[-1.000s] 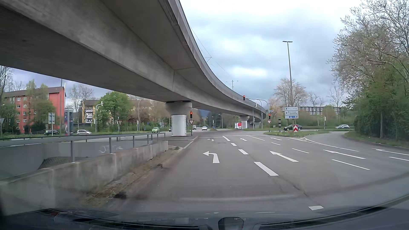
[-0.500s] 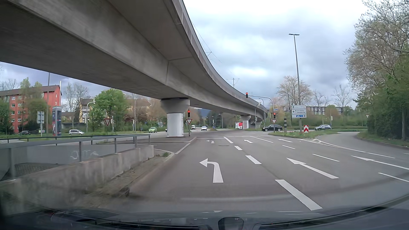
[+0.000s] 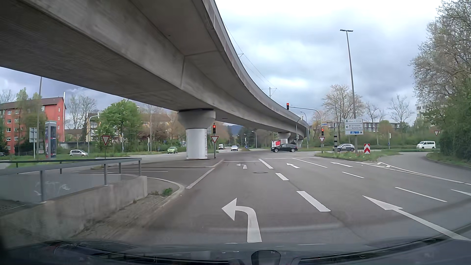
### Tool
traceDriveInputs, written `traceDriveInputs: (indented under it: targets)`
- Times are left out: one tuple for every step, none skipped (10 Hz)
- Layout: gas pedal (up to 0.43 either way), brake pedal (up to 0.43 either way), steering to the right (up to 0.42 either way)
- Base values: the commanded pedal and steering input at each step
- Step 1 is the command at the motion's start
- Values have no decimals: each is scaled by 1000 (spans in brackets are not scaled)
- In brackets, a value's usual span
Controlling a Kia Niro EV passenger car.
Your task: Follow the waypoints while adhering to traffic rules and regulations
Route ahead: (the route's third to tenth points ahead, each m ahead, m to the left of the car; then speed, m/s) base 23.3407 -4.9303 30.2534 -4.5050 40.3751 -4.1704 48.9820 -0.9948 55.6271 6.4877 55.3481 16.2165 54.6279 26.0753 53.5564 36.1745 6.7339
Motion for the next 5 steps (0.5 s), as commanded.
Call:
traceDriveInputs:
  targets:
    - [0, 0, 0]
    - [0, 0, 0]
    - [0, 0, 0]
    - [0, 0, 1]
    - [0, 0, 1]
